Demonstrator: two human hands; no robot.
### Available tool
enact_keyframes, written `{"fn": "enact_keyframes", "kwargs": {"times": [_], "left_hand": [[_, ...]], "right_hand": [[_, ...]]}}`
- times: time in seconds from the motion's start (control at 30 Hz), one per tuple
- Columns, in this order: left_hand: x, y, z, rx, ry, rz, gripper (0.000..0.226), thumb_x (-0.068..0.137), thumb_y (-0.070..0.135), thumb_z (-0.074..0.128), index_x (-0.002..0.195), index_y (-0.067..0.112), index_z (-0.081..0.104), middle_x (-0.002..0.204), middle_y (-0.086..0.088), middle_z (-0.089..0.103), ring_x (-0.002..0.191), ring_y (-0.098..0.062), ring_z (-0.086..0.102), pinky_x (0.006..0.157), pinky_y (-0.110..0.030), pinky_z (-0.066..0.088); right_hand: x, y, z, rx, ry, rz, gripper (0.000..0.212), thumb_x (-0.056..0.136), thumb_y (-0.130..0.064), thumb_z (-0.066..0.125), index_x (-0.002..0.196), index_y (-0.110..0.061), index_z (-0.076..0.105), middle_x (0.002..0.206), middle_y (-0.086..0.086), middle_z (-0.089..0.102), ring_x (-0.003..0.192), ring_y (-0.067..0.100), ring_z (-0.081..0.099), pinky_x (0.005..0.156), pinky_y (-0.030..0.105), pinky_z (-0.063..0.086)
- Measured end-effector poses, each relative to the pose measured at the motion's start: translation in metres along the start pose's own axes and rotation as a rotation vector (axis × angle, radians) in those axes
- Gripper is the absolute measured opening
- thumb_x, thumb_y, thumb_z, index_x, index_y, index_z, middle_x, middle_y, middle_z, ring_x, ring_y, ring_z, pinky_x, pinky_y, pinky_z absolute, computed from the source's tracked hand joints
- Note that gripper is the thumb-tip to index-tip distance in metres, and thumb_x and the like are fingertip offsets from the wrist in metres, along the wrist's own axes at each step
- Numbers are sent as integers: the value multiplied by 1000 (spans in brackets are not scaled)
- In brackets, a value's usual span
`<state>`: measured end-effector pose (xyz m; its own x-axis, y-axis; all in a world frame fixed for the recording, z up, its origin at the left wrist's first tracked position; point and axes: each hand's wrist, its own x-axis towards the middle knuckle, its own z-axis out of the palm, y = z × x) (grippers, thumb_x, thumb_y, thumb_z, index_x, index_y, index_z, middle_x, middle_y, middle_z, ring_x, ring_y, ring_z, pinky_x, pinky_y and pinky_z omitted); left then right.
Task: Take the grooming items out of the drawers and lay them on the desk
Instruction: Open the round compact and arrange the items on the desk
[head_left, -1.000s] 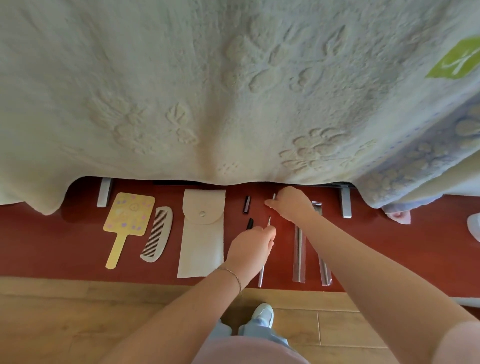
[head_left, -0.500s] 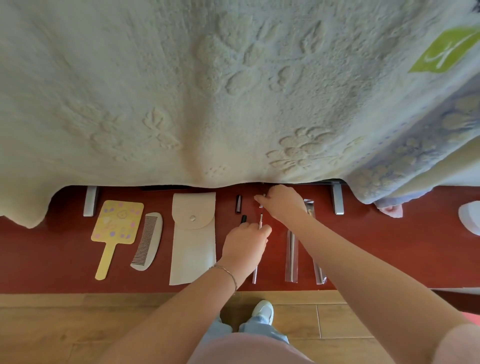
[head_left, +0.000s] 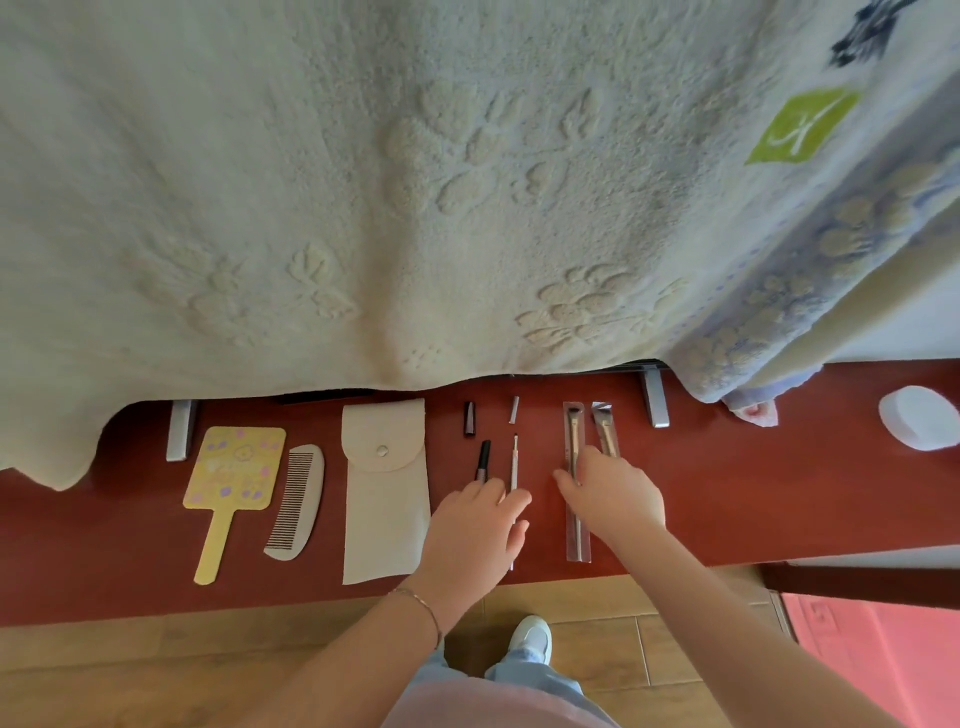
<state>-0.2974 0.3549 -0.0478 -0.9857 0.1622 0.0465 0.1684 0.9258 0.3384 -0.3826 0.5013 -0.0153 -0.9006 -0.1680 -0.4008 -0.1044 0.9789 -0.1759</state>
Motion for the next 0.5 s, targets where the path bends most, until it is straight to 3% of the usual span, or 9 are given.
{"fn": "enact_keyframes", "kwargs": {"times": [0.2,0.33,0.5], "left_hand": [[10,18,-13,62,30,145,34,76,42,65,105,25,64,98,6,67,90,-12,64,78,-28,53],[36,41,-23,92,30,331,36,81,38,58,111,18,61,106,2,64,102,-16,59,83,-33,50],[66,81,-15,93,-21,499,46,82,41,44,116,14,59,115,0,61,112,-18,55,89,-35,47]], "right_hand": [[-34,26,-3,98,240,-9,23,91,-36,43,94,-18,58,83,-3,64,77,17,58,71,30,45],[-69,61,-4,129,331,149,28,91,-35,43,108,-19,59,103,-3,64,99,18,58,89,32,43],[-123,110,-1,86,359,344,37,94,-35,40,125,-18,51,126,-4,54,122,16,45,111,30,23]]}}
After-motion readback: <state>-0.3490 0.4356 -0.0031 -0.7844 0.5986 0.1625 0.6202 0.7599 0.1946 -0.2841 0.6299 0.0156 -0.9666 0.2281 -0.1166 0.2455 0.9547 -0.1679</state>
